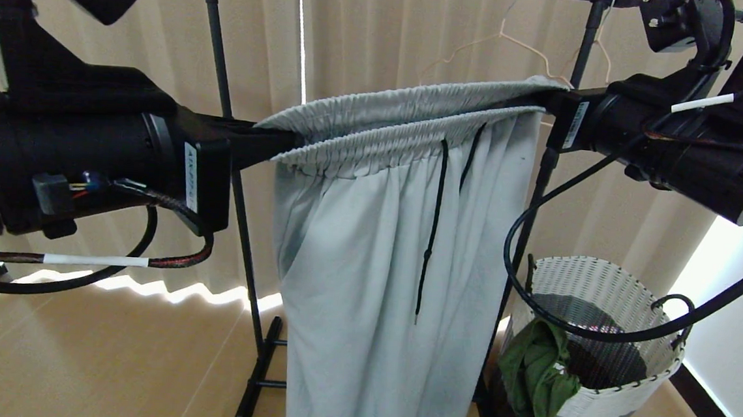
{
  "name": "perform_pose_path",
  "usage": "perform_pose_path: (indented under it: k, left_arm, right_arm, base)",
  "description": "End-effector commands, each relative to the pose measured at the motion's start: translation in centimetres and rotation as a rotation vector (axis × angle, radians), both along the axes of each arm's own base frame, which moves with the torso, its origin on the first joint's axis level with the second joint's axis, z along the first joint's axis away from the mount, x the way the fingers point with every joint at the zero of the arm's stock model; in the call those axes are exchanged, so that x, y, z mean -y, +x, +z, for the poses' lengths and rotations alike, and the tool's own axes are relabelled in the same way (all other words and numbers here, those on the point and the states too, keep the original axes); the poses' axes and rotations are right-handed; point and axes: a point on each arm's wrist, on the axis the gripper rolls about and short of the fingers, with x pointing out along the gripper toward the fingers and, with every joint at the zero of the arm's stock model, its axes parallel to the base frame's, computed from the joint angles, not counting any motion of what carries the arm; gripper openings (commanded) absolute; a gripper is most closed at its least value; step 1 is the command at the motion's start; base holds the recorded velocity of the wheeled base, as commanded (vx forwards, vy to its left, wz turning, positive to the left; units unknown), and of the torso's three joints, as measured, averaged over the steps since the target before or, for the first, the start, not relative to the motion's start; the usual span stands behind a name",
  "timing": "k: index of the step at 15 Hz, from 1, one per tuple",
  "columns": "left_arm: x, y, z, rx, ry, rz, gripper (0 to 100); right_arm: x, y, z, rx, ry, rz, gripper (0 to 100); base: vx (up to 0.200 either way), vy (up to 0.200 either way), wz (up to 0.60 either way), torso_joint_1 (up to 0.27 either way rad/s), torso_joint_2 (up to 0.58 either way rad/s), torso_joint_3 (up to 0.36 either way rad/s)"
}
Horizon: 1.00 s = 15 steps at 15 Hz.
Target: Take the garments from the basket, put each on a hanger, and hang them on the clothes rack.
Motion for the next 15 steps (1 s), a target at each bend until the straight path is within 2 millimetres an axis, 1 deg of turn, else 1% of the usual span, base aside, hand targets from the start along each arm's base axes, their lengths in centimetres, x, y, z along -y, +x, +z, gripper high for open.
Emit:
perform_pose_path:
  k: [1, 3, 5, 7, 8, 9, 10, 11, 12, 15]
  left_arm:
    - [0.2, 0.9, 0.1, -0.001, 0.001, 0.019, 0]
    - [0.7, 2.0, 1.0, 0.017, -0.013, 0.037, 0]
    - [1.3, 3.6, 1.9, 0.035, -0.027, 0.065, 0]
    - [2.1, 5.0, 2.1, 0.053, -0.04, 0.106, 0]
    - [2.6, 5.8, 2.0, 0.065, -0.049, 0.129, 0]
    - [2.9, 6.4, 2.0, 0.079, -0.059, 0.152, 0]
    - [3.6, 8.1, 1.6, 0.106, -0.072, 0.227, 0]
    - [4.0, 8.9, 1.4, 0.116, -0.078, 0.269, 0]
    - [4.2, 9.2, 1.5, 0.121, -0.082, 0.286, 0]
    - [4.1, 9.3, 1.7, 0.129, -0.084, 0.29, 0]
  right_arm:
    - [0.4, -0.8, 1.0, 0.009, 0.0, -0.002, 0]
    - [1.0, -2.1, 3.0, 0.002, -0.007, -0.002, 0]
    - [1.8, -3.8, 4.3, -0.015, -0.015, -0.002, 0]
    - [2.4, -5.0, 4.6, -0.026, -0.02, -0.002, 0]
    - [3.0, -6.4, 4.8, -0.036, -0.025, -0.002, 0]
    - [3.2, -6.9, 4.7, -0.041, -0.027, -0.001, 0]
    - [3.6, -8.0, 4.2, -0.063, -0.038, 0.004, 0]
    - [3.8, -8.6, 3.7, -0.076, -0.044, 0.009, 0]
    - [3.8, -8.9, 3.4, -0.08, -0.05, 0.015, 0]
    - [3.8, -9.0, 3.5, -0.079, -0.048, 0.016, 0]
  base:
    - [0.0, 0.0, 0.0, 0.0, 0.0, 0.0]
    - [0.0, 0.0, 0.0, 0.0, 0.0, 0.0]
    - [0.0, 0.0, 0.0, 0.0, 0.0, 0.0]
    - [0.0, 0.0, 0.0, 0.0, 0.0, 0.0]
    - [0.0, 0.0, 0.0, 0.0, 0.0, 0.0]
    - [0.0, 0.0, 0.0, 0.0, 0.0, 0.0]
    - [0.0, 0.0, 0.0, 0.0, 0.0, 0.0]
    - [0.0, 0.0, 0.0, 0.0, 0.0, 0.0]
    - [0.0, 0.0, 0.0, 0.0, 0.0, 0.0]
    - [0.0, 0.0, 0.0, 0.0, 0.0, 0.0]
